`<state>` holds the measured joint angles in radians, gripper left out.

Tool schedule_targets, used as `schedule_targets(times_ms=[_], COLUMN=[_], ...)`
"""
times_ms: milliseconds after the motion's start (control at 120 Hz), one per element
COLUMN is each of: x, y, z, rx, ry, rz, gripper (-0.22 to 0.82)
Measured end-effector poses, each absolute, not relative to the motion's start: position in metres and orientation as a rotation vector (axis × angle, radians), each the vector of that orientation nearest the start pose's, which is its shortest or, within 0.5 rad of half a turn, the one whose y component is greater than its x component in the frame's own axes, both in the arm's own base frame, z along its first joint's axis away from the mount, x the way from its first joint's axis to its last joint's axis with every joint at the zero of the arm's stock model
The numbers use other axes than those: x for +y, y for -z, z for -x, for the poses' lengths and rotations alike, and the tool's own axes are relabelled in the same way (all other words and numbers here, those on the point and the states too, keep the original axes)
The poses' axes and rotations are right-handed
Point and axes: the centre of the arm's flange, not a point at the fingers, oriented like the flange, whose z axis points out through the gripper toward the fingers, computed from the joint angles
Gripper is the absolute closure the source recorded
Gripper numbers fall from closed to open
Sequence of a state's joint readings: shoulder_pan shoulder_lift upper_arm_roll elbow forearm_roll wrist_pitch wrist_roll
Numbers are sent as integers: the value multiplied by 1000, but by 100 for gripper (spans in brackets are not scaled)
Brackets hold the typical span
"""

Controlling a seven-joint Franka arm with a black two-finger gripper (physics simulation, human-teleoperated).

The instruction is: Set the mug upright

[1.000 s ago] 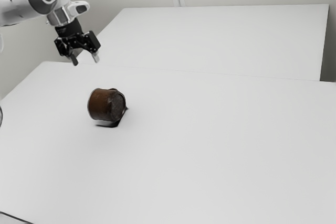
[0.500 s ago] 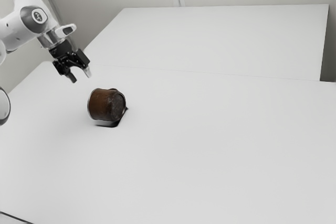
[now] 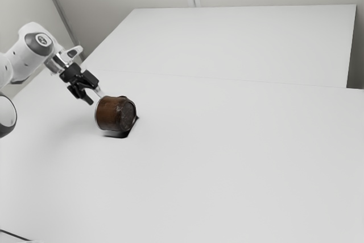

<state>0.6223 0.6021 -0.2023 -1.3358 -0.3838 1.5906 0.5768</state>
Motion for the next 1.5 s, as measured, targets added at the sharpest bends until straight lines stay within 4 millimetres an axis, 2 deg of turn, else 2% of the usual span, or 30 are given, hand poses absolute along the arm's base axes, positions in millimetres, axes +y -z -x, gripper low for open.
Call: schedule_targets(times_ms=[92, 392, 592, 633, 758, 850, 992, 1117, 1167, 1333, 1433, 1500], x=[272, 266, 251, 246, 237, 230, 229, 222, 214, 164, 126, 103], y=[-360, -342, -322, -319, -320, -326, -328, -329, -340, -420, -456, -473], z=[-631, -636, -632, -631, -631, -635, -634, -636, -638, -643, -636, -623], rx=[-78, -58, -35, -28, -23, -35, -35, -42, -60, -198, -280, -301], ry=[38, -70, -43, -29, -9, -3, 16, 31, 27, 8, 48, 92], rz=[-2489, -2303, -2176, -2151, -2114, -2111, -2130, -2135, -2146, -2261, -2373, -2462], gripper=[0, 0, 1, 6, 39, 56, 69, 73, 74, 76, 77, 77])
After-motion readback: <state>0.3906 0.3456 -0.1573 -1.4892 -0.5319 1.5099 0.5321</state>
